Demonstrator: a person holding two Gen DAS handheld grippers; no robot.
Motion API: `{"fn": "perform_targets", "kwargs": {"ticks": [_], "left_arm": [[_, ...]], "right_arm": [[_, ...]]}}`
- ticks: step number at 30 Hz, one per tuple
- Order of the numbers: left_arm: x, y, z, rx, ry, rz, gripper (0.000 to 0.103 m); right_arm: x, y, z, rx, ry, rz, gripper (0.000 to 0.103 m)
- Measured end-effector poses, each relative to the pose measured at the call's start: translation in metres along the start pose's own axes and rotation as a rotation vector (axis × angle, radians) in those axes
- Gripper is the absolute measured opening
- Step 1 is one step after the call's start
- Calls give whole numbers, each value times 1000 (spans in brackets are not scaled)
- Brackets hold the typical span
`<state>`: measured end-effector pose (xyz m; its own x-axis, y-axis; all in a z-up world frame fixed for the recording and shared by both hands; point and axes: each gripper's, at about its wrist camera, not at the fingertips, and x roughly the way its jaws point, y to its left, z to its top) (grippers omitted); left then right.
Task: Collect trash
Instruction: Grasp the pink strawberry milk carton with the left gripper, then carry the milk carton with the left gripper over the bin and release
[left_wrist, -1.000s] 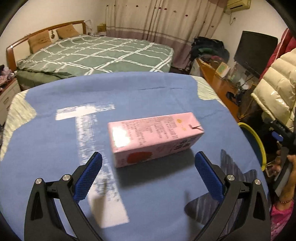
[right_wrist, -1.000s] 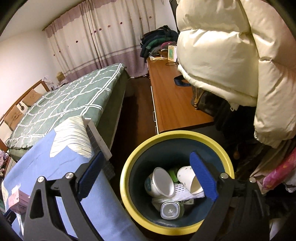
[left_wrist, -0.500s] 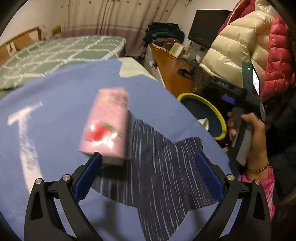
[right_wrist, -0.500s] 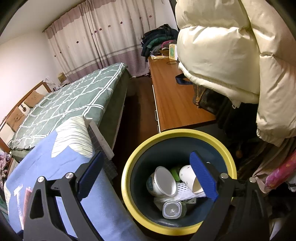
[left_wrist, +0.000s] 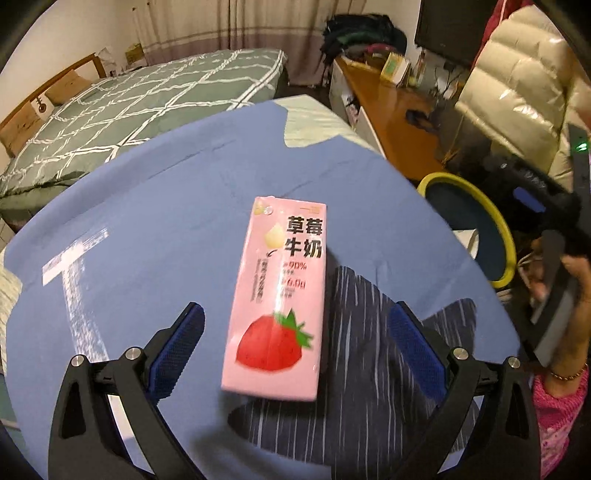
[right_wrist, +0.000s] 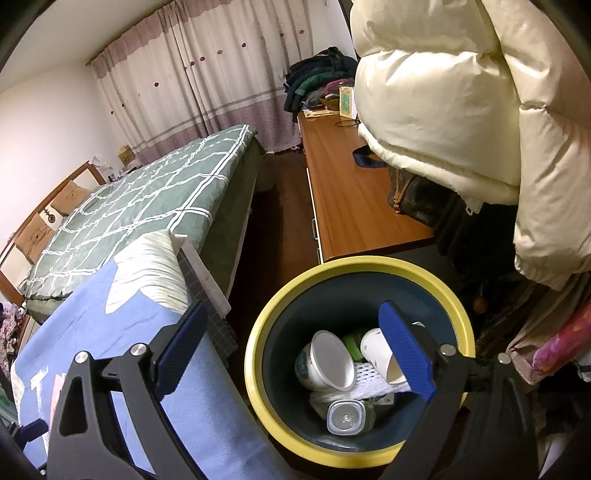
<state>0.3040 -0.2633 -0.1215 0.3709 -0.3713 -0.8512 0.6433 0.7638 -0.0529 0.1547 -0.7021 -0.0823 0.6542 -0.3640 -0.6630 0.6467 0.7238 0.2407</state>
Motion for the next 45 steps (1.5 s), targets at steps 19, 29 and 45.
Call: {"fn": "perform_targets", "kwargs": {"ticks": [19,29,45], "left_arm": [[28,-2,11,-8,60,30,50],[-2,-42,16,53,-8,-2,50],[22,-200,62,210,6,-171,50]], "right_arm": [[-2,-2,0,1,14,17,89],[-52,-23,-13,-100,-10,52,89],[-121,-101,-55,-169,29,99,89]]}}
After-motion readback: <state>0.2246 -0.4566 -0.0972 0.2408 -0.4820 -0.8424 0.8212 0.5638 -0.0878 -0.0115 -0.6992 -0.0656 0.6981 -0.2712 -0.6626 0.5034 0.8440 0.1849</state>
